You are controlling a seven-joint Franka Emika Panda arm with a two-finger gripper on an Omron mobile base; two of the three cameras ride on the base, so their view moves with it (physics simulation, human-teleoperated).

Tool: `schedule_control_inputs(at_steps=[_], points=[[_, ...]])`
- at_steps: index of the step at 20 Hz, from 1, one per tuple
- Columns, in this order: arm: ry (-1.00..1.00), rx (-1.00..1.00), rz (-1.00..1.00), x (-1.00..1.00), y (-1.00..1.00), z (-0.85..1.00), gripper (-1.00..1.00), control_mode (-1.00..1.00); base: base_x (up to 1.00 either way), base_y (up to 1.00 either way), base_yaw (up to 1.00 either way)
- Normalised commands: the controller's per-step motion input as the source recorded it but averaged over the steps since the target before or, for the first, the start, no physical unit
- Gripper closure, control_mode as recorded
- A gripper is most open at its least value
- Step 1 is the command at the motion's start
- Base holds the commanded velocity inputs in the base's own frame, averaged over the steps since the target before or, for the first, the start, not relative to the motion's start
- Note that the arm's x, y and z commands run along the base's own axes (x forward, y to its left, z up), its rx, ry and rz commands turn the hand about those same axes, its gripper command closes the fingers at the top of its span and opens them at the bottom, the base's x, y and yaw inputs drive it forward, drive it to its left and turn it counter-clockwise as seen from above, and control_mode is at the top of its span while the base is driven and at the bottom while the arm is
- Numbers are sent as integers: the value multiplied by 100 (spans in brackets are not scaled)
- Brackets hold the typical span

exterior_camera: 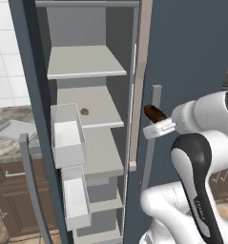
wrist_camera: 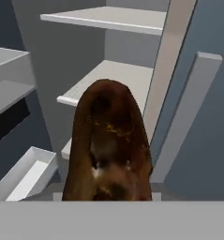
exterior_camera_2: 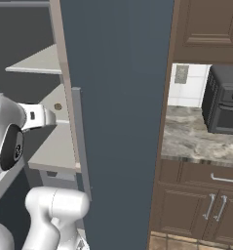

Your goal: Take the sweet potato and garlic out of the freezer and place them in the tupperware container on the counter. Then put the tupperware containing the vegetables back in the freezer.

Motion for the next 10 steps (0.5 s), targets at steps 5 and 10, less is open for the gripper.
schedule_control_inputs(at_steps=[5,10], points=[[7,0,-24,-20,-65,5,100,-100,0,0,0],[7,0,-26,-25,-63,3,100,-100,0,0,0]])
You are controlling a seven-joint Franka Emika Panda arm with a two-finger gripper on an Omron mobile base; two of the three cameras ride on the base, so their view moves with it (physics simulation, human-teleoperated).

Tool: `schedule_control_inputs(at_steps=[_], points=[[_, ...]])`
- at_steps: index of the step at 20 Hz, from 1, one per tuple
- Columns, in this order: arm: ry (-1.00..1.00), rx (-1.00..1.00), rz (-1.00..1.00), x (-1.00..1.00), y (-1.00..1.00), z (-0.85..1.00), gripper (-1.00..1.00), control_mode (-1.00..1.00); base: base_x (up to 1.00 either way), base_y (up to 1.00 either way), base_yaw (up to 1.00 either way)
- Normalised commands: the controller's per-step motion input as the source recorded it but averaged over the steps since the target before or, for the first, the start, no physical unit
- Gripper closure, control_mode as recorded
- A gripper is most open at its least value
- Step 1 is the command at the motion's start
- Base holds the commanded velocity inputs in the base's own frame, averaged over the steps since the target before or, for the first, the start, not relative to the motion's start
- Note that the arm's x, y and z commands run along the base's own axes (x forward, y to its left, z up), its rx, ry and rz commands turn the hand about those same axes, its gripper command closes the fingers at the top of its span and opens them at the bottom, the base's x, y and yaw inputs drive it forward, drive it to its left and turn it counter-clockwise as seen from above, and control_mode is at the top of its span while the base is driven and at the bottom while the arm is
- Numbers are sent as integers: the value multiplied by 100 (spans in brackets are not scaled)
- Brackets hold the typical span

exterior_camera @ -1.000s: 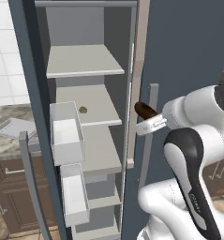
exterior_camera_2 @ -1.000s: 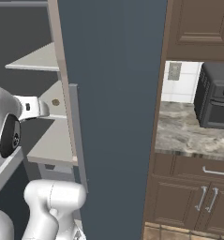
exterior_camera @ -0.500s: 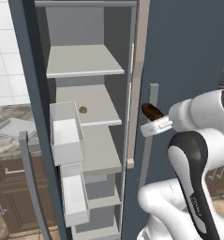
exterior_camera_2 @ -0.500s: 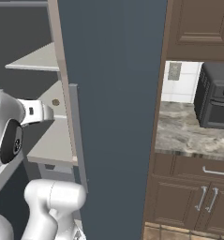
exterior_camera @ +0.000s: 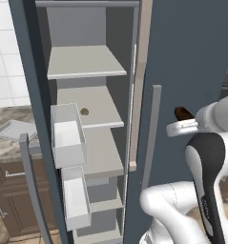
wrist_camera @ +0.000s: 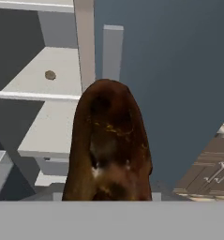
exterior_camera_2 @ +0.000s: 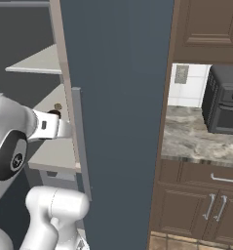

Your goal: Take the sweet potato and garlic out of the freezer and place them in the tupperware container on the counter. Then put the tupperware containing the vegetables back in the freezer.

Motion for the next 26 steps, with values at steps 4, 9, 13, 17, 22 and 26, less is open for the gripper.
schedule_control_inputs(at_steps=[4,9,13,17,22,26], points=[[4,0,-9,-2,-19,1,100,-100,0,0,0],[1,0,0,0,0,0,100,-100,0,0,0],[0,0,0,0,0,0,100,-100,0,0,0],[0,0,0,0,0,0,100,-100,0,0,0],[0,0,0,-2,0,0,100,-100,0,0,0],[0,0,0,-9,0,0,100,100,-8,0,0]])
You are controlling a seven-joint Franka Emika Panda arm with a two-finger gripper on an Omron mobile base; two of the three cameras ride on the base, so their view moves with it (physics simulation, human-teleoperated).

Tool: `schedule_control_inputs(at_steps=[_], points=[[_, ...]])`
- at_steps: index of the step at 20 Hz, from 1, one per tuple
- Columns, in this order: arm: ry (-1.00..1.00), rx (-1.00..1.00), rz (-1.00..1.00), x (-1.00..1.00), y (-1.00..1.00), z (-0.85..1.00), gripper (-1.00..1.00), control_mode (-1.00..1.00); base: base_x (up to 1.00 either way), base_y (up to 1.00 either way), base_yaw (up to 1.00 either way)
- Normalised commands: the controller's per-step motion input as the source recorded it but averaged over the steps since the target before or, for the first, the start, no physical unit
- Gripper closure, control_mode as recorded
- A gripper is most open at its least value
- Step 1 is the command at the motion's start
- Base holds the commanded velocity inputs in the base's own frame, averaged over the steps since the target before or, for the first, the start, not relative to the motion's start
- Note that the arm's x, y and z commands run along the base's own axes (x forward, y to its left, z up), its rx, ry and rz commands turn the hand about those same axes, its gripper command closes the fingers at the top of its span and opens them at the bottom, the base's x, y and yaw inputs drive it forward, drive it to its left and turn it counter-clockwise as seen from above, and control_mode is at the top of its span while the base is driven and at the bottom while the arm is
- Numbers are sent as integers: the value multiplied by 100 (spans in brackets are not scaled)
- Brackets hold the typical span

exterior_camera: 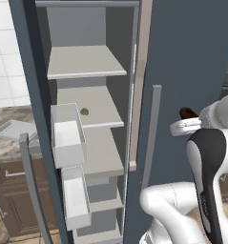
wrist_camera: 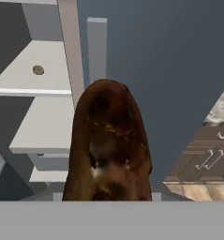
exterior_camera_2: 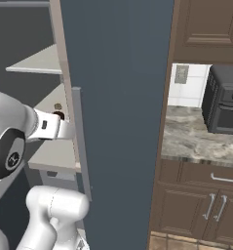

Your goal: Take the sweet potato and garlic out of the freezer and place them in the tupperware container on the counter. Then put the tupperware containing the vegetables back in the freezer.

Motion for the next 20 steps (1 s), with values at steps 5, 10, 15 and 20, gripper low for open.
schedule_control_inputs(at_steps=[5,10,15,20], points=[[0,0,0,0,0,0,100,100,-79,0,0],[0,0,0,0,0,0,100,100,-75,9,0],[0,0,0,0,0,0,100,100,-37,42,0],[0,0,0,0,0,0,100,100,-19,68,-2]])
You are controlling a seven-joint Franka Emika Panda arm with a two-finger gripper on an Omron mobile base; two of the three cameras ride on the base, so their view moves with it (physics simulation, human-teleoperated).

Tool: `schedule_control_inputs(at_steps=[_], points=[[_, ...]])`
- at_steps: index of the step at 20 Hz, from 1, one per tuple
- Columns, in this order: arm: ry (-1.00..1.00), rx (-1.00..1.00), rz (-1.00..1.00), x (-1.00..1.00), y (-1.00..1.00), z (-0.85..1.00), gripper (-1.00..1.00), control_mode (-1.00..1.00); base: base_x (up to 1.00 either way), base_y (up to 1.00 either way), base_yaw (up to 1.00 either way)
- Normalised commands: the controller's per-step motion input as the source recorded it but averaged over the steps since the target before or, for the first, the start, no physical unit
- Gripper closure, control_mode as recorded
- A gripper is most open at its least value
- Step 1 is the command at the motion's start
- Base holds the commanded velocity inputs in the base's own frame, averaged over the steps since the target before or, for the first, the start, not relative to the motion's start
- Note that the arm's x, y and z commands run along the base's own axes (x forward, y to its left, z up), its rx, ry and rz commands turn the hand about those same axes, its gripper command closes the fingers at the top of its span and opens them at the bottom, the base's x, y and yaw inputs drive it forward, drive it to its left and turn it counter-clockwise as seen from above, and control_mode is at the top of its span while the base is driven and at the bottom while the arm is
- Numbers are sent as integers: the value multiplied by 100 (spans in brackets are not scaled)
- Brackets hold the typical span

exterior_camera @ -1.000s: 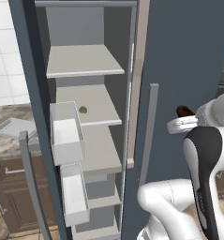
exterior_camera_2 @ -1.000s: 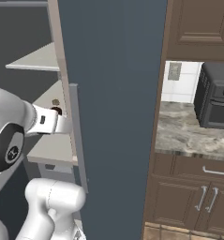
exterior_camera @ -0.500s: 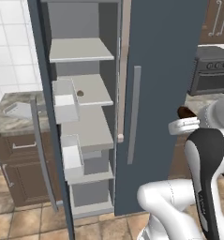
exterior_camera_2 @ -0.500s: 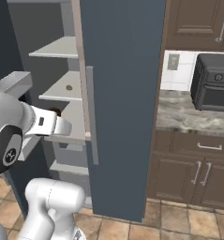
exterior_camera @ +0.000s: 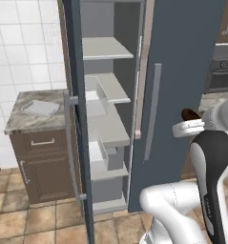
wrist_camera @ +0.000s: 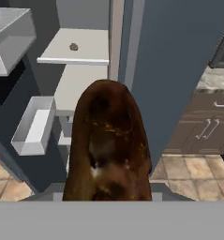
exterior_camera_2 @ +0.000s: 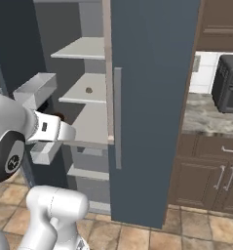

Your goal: Take the sweet potato and garlic out of the freezer and place them in the tupperware container on the counter. Then put the tupperware containing the vegetables back in the freezer.

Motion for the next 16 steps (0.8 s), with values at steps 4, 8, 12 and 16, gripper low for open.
schedule_control_inputs(at_steps=[4,8,12,16], points=[[0,0,0,0,0,0,100,100,-25,87,-4],[0,0,0,0,0,0,100,100,-29,84,-5],[0,0,0,0,0,0,100,100,-40,60,-6],[0,0,0,0,0,0,100,100,-33,58,-7]])
